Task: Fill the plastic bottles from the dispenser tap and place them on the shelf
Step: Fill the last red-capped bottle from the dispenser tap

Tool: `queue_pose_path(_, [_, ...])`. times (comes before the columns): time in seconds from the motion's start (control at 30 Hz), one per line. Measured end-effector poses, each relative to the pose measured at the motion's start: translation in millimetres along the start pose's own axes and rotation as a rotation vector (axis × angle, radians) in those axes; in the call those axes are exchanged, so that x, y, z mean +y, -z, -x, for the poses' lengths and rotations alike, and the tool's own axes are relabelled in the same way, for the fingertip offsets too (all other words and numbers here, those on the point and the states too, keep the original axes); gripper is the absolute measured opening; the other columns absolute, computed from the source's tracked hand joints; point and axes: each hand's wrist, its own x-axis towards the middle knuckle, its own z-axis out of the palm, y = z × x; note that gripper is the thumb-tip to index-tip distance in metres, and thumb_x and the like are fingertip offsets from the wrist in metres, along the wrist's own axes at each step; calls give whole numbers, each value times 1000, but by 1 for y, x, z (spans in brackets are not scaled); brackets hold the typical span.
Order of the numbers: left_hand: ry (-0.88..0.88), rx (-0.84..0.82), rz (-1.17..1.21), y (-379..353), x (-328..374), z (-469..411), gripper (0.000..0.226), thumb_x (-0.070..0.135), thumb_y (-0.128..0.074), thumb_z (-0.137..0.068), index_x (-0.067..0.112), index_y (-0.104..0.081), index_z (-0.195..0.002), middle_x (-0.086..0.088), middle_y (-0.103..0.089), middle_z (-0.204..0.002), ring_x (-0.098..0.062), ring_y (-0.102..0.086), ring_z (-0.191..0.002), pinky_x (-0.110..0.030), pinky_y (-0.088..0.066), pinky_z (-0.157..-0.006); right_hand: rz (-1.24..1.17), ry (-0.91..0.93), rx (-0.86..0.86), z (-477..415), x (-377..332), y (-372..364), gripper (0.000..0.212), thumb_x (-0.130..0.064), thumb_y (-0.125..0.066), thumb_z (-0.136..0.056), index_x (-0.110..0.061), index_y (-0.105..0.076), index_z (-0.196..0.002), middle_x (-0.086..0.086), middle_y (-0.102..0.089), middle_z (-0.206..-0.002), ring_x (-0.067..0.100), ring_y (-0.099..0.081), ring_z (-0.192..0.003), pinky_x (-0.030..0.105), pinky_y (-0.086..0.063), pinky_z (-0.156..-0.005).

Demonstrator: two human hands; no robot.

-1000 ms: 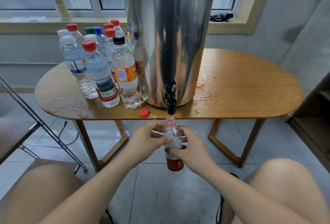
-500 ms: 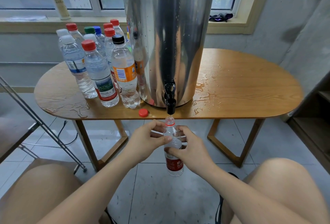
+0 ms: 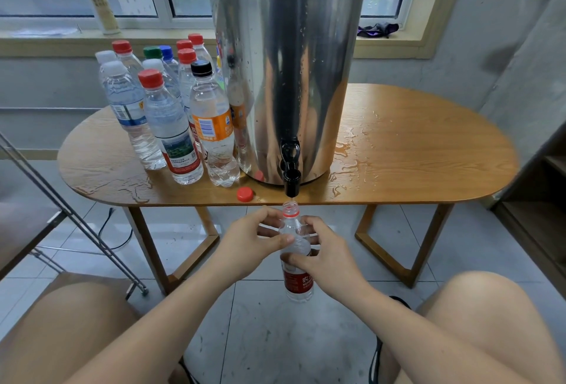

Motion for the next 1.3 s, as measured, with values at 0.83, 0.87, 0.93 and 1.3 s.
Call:
queue_pose_path(0.83, [-45, -5, -24, -1, -2, 0, 41, 38, -90, -88, 43, -70, -124, 24, -74, -114, 6, -71, -105, -22, -60, -85, 2, 6, 17, 2, -4, 2, 70, -39, -93, -78, -44, -56, -137, -20, -64, -126, 6, -64, -117, 40, -60, -100])
queue_pose_path(0.87, [-45, -3, -27, -1, -3, 0, 40, 38, -90, -88, 43, -70, -123, 24, -74, -115, 5, -71, -105, -23, -61, -86, -5, 7, 19, 2, -4, 2, 69, -40, -92, -77, -45, -57, -136, -21, -65, -125, 6, -65, -116, 40, -61, -100])
queue_pose_path(0.93, [-45, -3, -33, -1, -3, 0, 40, 38, -90, -88, 42, -70, -123, 24, -74, -115, 6, -71, -105, -24, -61, -87, -11, 10, 22, 2, -4, 1, 68, -41, -92, -77, -45, -57, -135, -21, -65, -124, 5, -65, -115, 40, -61, -99])
queue_pose_path(1.3, [-35, -7, -50, -2, -3, -1, 39, 39, -89, -90, 43, -68, -123, 25, -73, -114, 9, -69, -104, -24, -61, -87, 1, 8, 19, 1, -2, 0, 70, -42, -92, -78, -45, -56, -137, -20, -65, -125, 6, -64, -116, 39, -60, -100])
